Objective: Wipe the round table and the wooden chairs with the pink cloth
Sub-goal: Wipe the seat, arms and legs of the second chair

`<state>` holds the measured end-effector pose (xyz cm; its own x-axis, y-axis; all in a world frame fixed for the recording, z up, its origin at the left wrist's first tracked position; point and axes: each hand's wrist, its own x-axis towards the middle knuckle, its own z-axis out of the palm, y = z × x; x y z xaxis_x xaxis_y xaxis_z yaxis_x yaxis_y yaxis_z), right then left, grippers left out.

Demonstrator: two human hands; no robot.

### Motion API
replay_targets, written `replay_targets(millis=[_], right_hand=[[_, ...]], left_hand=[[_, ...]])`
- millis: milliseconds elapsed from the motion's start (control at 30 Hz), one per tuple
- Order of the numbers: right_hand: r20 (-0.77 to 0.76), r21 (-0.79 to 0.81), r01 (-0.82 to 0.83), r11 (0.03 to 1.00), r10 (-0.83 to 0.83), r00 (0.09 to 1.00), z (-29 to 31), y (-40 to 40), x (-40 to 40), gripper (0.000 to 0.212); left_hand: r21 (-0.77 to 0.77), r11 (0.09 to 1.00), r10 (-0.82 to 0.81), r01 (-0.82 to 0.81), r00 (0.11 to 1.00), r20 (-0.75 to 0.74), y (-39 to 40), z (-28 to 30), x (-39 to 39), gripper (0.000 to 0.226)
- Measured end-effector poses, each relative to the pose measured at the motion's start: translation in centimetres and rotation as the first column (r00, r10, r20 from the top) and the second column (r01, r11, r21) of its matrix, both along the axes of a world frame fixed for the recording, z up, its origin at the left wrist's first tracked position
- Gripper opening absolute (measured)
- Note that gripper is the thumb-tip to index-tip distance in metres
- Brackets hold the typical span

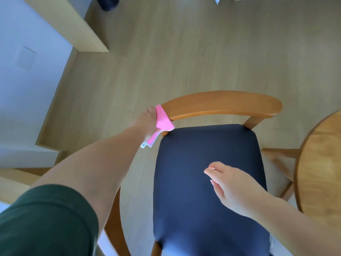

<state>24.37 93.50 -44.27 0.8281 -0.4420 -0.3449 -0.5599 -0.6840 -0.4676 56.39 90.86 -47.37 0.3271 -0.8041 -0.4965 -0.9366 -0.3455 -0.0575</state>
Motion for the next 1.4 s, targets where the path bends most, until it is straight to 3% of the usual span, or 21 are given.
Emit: replay_targets(millis=[200, 467, 633, 1067, 1400], right_hand=[[0.041, 0.054, 0.018, 0.998, -0.021, 0.999, -0.4, -0.3, -2.3, 0.033], [0.067, 0.033, 0.071, 0.997, -0.073, 0.995, -0.2, -3.0, -6.4, 0.029], [0.072, 0.012, 0.162, 0.987, -0.162, 0.984, -0.7, -4.7, -9.4, 0.027], [0.184, -0.034, 0.270, 0.962, -0.259, 0.948, -0.7, -4.0, -13.8, 0.027], [0.199, -0.012, 0.305, 0.952, -0.296, 0.934, -1.3, -3.8, -17.6, 0.025]], left_hand=[[0.023, 0.967, -0.255, 0.254, 0.960, 0.113, -4.1, -0.3, -2.8, 0.087], [-0.118, 0.944, -0.286, 0.307, 0.943, 0.169, -9.4, -1.5, -9.8, 0.098], [-0.106, 0.919, -0.365, 0.380, 0.920, 0.140, -11.7, -1.4, -13.0, 0.101], [-0.090, 0.861, -0.487, 0.501, 0.862, 0.142, -14.4, -0.9, -19.3, 0.098], [-0.147, 0.790, -0.584, 0.595, 0.803, 0.116, -15.8, -0.7, -25.0, 0.082]])
